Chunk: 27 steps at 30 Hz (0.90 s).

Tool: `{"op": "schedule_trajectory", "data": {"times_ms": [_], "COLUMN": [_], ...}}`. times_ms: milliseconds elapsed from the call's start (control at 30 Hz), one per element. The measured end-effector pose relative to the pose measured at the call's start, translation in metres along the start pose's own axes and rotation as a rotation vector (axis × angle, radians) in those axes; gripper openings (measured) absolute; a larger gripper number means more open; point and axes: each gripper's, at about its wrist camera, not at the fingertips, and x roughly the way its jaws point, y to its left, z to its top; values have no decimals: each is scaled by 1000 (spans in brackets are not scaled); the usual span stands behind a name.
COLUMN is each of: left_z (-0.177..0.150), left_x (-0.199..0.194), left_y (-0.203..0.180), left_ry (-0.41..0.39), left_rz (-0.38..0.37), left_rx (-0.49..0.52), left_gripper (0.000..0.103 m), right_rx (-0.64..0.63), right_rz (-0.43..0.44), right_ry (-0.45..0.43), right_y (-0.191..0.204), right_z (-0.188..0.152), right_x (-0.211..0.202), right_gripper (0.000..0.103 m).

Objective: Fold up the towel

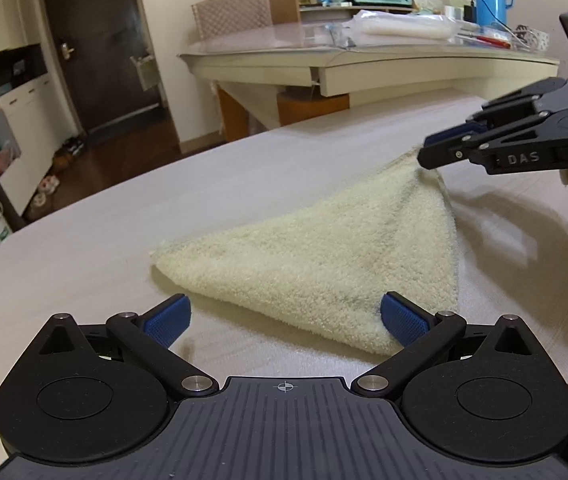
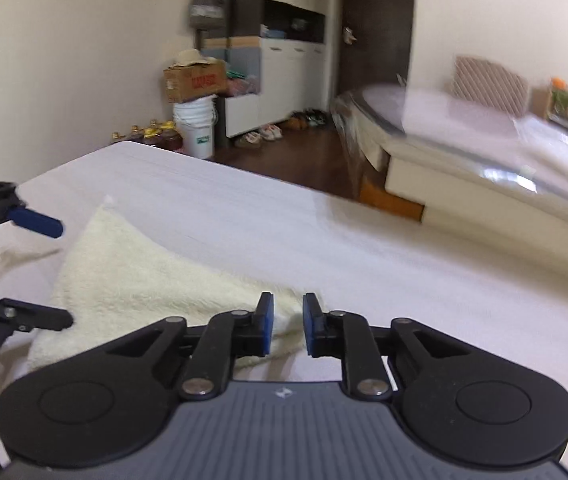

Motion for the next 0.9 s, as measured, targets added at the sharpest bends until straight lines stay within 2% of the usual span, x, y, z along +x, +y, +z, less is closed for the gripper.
{"op": "schedule_trajectory", "data": {"times_ms": [100, 233, 467, 700, 800, 900], "left_z": [0, 1, -2, 0, 7, 14], "left_x": [0, 1, 2, 0, -5, 2], "left_y": [1, 3, 7, 14, 28, 39], "left_ry": [-3, 0, -3, -1, -48, -48], "left_rz": [-8, -30, -56, -69, 0, 65], "left_rx": [11, 21, 28, -31, -77, -72], "left_gripper": [103, 103, 103, 103, 103, 103], "right_rx": [-74, 40, 46, 39, 51, 52], "right_rz": [-21, 4, -9, -27, -19, 10], "right_ry": [15, 47, 55, 47, -8, -39], "right_y": [9, -16, -13, -4, -2, 9], "right_z": [2, -2, -10, -13, -11, -9], "right_x": [11, 25, 16, 3, -9, -19], "right_gripper": [22, 19, 19, 19, 20, 20]}}
